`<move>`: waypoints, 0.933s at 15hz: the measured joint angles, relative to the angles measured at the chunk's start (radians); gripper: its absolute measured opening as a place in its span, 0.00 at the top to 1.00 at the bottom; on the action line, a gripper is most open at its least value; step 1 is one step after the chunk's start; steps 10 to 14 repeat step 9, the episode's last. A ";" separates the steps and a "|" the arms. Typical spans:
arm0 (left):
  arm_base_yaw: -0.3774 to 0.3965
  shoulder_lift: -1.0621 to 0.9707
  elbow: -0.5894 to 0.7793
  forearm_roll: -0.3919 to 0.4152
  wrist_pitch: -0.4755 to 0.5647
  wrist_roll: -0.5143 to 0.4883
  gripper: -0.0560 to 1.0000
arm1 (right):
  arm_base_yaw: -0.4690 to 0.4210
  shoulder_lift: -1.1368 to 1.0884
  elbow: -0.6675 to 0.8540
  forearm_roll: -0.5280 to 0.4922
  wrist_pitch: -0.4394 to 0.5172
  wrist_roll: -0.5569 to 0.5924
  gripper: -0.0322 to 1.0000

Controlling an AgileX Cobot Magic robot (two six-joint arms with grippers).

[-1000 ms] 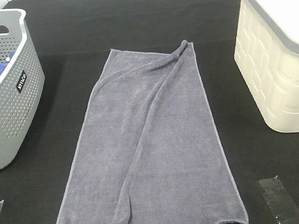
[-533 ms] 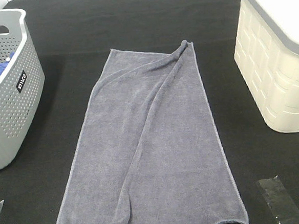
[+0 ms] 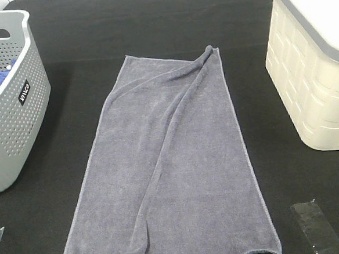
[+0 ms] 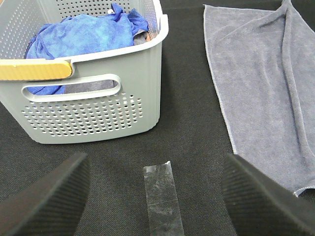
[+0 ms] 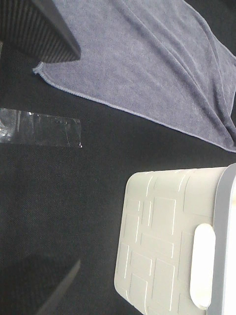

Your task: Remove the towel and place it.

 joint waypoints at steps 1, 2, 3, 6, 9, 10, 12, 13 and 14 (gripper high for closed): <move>0.000 0.000 0.000 0.000 0.000 0.000 0.28 | 0.000 0.000 0.000 0.000 0.000 0.000 0.03; 0.000 0.000 0.000 0.000 0.000 0.000 0.28 | 0.000 0.000 0.000 0.001 0.000 0.000 0.03; 0.000 0.000 0.000 0.000 0.000 0.000 0.28 | 0.000 0.000 0.000 0.001 0.000 0.000 0.03; 0.000 0.000 0.000 0.000 0.000 0.000 0.28 | 0.000 0.000 0.000 0.001 0.000 0.000 0.03; 0.000 0.000 0.000 0.000 0.000 0.000 0.28 | 0.000 0.000 0.000 0.001 0.000 0.000 0.03; 0.000 0.000 0.000 0.000 0.000 0.000 0.28 | 0.000 0.000 0.000 0.001 0.000 0.000 0.03; 0.000 0.000 0.000 0.000 0.000 0.000 0.28 | 0.000 0.000 0.000 0.001 0.000 0.000 0.03; 0.000 0.000 0.000 0.000 0.000 0.000 0.28 | 0.000 0.000 0.000 0.001 0.000 0.000 0.03; 0.000 0.000 0.000 0.000 0.000 0.000 0.28 | 0.000 0.000 0.000 0.001 0.000 0.000 0.03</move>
